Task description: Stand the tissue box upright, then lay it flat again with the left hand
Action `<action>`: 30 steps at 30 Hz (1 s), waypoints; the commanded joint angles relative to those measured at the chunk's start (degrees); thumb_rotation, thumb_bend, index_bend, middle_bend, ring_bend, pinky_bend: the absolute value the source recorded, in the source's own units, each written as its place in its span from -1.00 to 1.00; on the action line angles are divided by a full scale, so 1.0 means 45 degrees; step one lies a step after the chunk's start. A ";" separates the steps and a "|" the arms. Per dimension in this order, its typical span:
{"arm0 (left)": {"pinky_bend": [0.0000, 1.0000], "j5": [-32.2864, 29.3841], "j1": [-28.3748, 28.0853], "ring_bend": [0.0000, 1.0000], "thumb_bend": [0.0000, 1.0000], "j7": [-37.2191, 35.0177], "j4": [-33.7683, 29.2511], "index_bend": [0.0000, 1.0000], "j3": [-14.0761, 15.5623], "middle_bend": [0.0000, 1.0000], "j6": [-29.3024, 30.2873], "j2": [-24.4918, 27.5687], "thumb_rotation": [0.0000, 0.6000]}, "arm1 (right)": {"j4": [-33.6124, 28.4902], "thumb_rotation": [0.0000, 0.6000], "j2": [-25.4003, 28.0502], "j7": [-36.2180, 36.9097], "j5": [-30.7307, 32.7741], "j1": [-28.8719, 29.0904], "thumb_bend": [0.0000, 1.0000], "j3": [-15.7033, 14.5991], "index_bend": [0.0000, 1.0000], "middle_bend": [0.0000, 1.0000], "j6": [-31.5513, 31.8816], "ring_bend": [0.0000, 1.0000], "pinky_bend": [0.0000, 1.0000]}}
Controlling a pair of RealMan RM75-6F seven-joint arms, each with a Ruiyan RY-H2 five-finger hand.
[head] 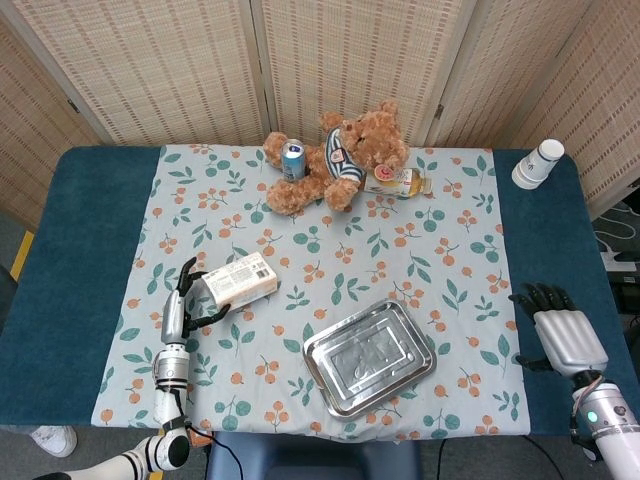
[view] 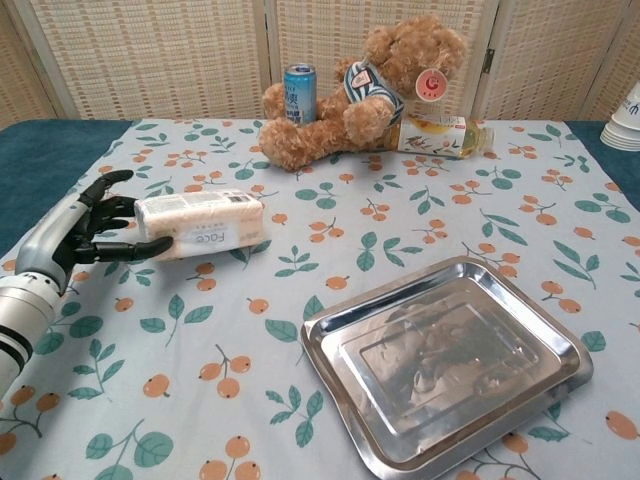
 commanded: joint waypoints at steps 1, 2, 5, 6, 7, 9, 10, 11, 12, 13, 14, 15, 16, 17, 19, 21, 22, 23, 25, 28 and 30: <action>-0.83 0.0388 0.0015 -0.99 -0.79 -0.0504 -0.0176 -1.00 0.0076 -0.70 -0.0011 0.0199 1.00 | -0.0008 1.00 -0.0011 0.0002 -0.0012 0.0000 -0.76 -0.0007 -0.64 -0.89 -0.0001 -1.00 -1.00; -0.84 0.0470 0.0024 -1.00 -0.80 -0.0610 -0.0239 -1.00 0.0086 -0.75 -0.0009 0.0255 1.00 | -0.0002 1.00 -0.0017 -0.0009 -0.0015 0.0002 -0.76 -0.0013 -0.64 -0.89 -0.0006 -1.00 -1.00; -0.86 0.0669 0.0052 -1.00 -0.81 -0.0767 -0.0395 -1.00 0.0148 -0.82 -0.0013 0.0410 1.00 | -0.0002 1.00 -0.0026 -0.0042 -0.0015 0.0004 -0.76 -0.0023 -0.63 -0.89 -0.0003 -1.00 -1.00; -0.86 0.0720 0.0068 -1.00 -0.82 -0.0803 -0.0435 -1.00 0.0173 -0.84 -0.0008 0.0452 1.00 | 0.0000 1.00 -0.0031 -0.0056 -0.0019 0.0002 -0.76 -0.0025 -0.63 -0.89 0.0006 -1.00 -1.00; -0.87 0.0755 0.0088 -1.00 -0.82 -0.0844 -0.0485 -1.00 0.0184 -0.86 -0.0005 0.0489 1.00 | -0.0005 1.00 -0.0033 -0.0066 -0.0023 0.0002 -0.76 -0.0025 -0.62 -0.89 0.0015 -1.00 -1.00; -0.87 0.0791 0.0140 -1.00 -0.82 -0.0895 -0.0593 -1.00 0.0183 -0.89 0.0007 0.0562 1.00 | -0.0012 1.00 -0.0037 -0.0078 -0.0034 -0.0005 -0.76 -0.0029 -0.62 -0.89 0.0036 -1.00 -1.00; -0.88 0.0806 0.0164 -1.00 -0.82 -0.0926 -0.0666 -1.00 0.0165 -0.90 0.0024 0.0607 1.00 | -0.0018 1.00 -0.0036 -0.0083 -0.0044 -0.0010 -0.76 -0.0033 -0.62 -0.89 0.0046 -1.00 -1.00; -0.88 0.0820 0.0177 -1.00 -0.82 -0.0944 -0.0734 -1.00 0.0138 -0.91 0.0051 0.0649 1.00 | -0.0025 1.00 -0.0035 -0.0084 -0.0052 -0.0014 -0.76 -0.0035 -0.62 -0.89 0.0054 -1.00 -1.00; -0.88 0.0838 0.0182 -1.00 -0.81 -0.0956 -0.0818 -1.00 0.0099 -0.92 0.0086 0.0704 1.00 | -0.0029 1.00 -0.0033 -0.0082 -0.0059 -0.0016 -0.76 -0.0033 -0.62 -0.89 0.0065 -1.00 -1.00; -0.88 0.0872 0.0180 -1.00 -0.81 -0.0960 -0.0919 -1.00 0.0059 -0.93 0.0126 0.0779 1.00 | -0.0036 1.00 -0.0027 -0.0076 -0.0064 -0.0016 -0.76 -0.0029 -0.62 -0.89 0.0073 -1.00 -1.00; -0.88 0.0977 0.0167 -1.00 -0.81 -0.1037 -0.1093 -1.00 0.0004 -0.93 0.0223 0.0927 1.00 | -0.0036 1.00 -0.0020 -0.0062 -0.0066 -0.0018 -0.76 -0.0025 -0.62 -0.89 0.0078 -1.00 -1.00; -0.88 0.1064 0.0151 -1.00 -0.81 -0.1082 -0.1245 -1.00 -0.0044 -0.93 0.0294 0.1069 1.00 | -0.0031 1.00 -0.0017 -0.0044 -0.0071 -0.0023 -0.76 -0.0023 -0.62 -0.89 0.0086 -1.00 -1.00; -0.88 0.1075 0.0153 -1.00 -0.81 -0.1084 -0.1290 -1.00 -0.0046 -0.93 0.0292 0.1107 1.00 | -0.0029 1.00 -0.0016 -0.0039 -0.0073 -0.0023 -0.76 -0.0023 -0.62 -0.89 0.0086 -1.00 -1.00; -0.88 0.1113 0.0143 -1.00 -0.81 -0.1061 -0.1380 -1.00 -0.0083 -0.94 0.0337 0.1200 1.00 | -0.0030 1.00 -0.0009 -0.0028 -0.0075 -0.0022 -0.76 -0.0017 -0.62 -0.89 0.0089 -1.00 -1.00; -0.88 0.1161 0.0131 -1.00 -0.79 -0.1023 -0.1477 -1.00 -0.0133 -0.93 0.0409 0.1307 1.00 | -0.0033 1.00 -0.0002 -0.0015 -0.0073 -0.0021 -0.76 -0.0010 -0.62 -0.89 0.0093 -1.00 -1.00; -0.87 0.1321 0.0127 -1.00 -0.74 -0.0843 -0.1886 -1.00 -0.0314 -0.92 0.0701 0.1753 1.00 | -0.0045 1.00 0.0024 0.0027 -0.0070 -0.0023 -0.76 0.0008 -0.62 -0.89 0.0107 -1.00 -1.00; -0.87 0.1528 0.0194 -1.00 -0.69 -0.0439 -0.2369 -1.00 -0.0590 -0.91 0.1118 0.2617 1.00 | -0.0043 1.00 0.0034 0.0095 -0.0067 -0.0025 -0.76 0.0027 -0.62 -0.89 0.0111 -1.00 -1.00; -0.86 0.1556 0.0266 -1.00 -0.67 -0.0177 -0.2806 -1.00 -0.0614 -0.90 0.1086 0.3145 1.00 | -0.0041 1.00 0.0044 0.0144 -0.0074 -0.0024 -0.76 0.0031 -0.62 -0.89 0.0099 -1.00 -1.00; -0.86 0.1467 0.0377 -1.00 -0.61 0.0317 -0.3567 -1.00 -0.0747 -0.88 0.0977 0.4049 1.00 | -0.0053 1.00 0.0068 0.0216 -0.0113 -0.0028 -0.76 0.0040 -0.62 -0.89 0.0104 -1.00 -1.00; -0.85 0.0981 0.0515 -1.00 -0.43 0.1474 -0.4721 -0.84 -0.1032 -0.85 0.0537 0.5498 1.00 | -0.0127 1.00 0.0118 0.0269 -0.0210 -0.0048 -0.76 0.0046 -0.62 -0.89 0.0162 -1.00 -1.00; -0.82 0.0317 0.0637 -0.98 -0.31 0.2721 -0.5731 -0.66 -0.1125 -0.77 -0.0112 0.6663 1.00 | -0.0222 1.00 0.0172 0.0285 -0.0299 -0.0068 -0.76 0.0051 -0.62 -0.89 0.0228 -1.00 -1.00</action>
